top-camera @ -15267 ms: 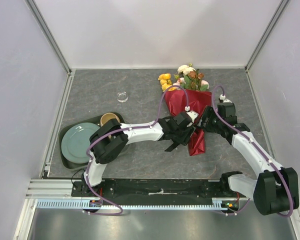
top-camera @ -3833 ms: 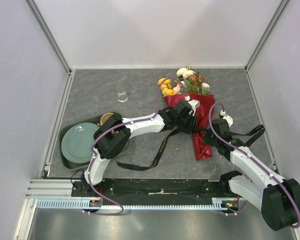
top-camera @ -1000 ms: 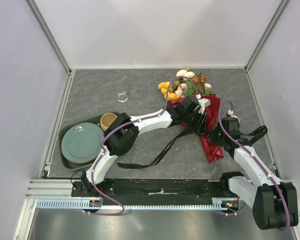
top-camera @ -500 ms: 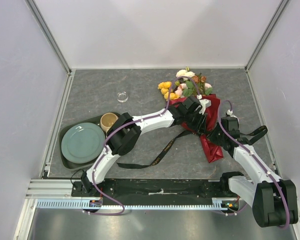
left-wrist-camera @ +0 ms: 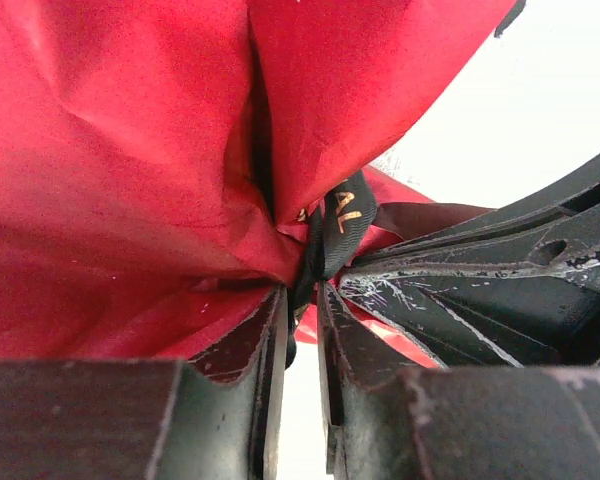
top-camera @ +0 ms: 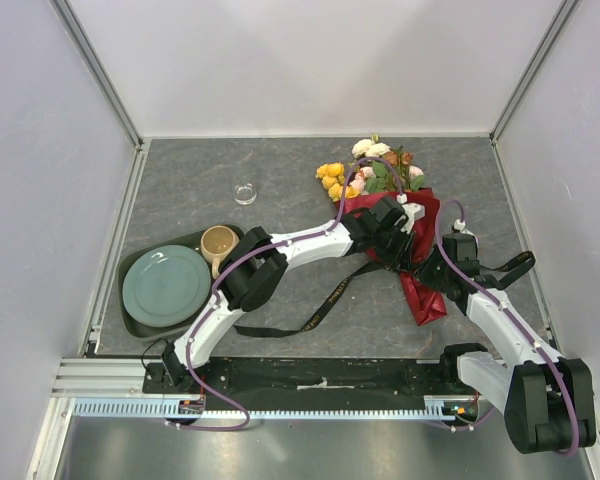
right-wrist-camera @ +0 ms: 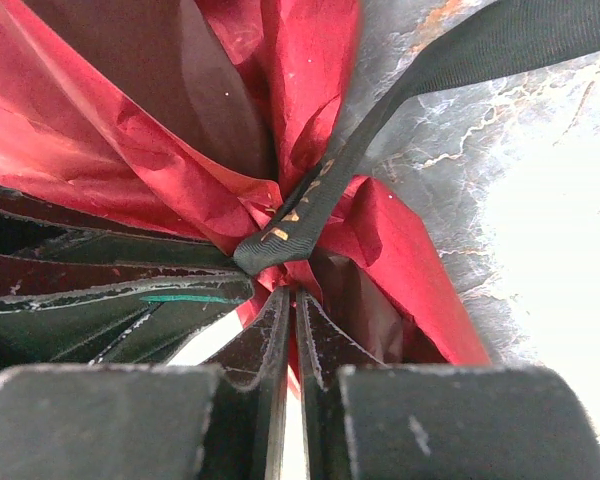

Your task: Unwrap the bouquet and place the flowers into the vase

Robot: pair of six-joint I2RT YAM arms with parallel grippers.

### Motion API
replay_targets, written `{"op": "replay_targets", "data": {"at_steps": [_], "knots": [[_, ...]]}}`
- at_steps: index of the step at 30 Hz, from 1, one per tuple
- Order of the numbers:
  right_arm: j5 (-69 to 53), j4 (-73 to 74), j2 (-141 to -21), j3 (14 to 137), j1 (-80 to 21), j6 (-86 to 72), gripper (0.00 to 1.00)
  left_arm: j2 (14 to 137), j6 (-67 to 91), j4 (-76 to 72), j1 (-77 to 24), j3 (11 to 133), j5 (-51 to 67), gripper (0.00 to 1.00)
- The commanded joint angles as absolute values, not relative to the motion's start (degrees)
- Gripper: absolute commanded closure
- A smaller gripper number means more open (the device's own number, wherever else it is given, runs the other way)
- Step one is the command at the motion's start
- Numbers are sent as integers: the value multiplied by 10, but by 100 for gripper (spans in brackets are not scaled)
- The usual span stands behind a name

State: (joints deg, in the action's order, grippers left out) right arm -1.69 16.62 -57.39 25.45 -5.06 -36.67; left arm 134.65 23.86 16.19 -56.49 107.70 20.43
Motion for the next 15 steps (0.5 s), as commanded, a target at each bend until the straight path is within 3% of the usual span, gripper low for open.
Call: {"op": "replay_targets", "data": {"at_steps": [1, 6, 15], "knots": [[-11, 157, -577, 262, -49, -364, 88, 1357, 214, 171, -570, 1103, 187, 81], [9, 156, -579, 258, -44, -367, 88, 1333, 211, 177, -573, 1100, 161, 98], [6, 139, -605, 248, -28, -373, 89, 1248, 239, 112, -581, 1043, 170, 98]]}}
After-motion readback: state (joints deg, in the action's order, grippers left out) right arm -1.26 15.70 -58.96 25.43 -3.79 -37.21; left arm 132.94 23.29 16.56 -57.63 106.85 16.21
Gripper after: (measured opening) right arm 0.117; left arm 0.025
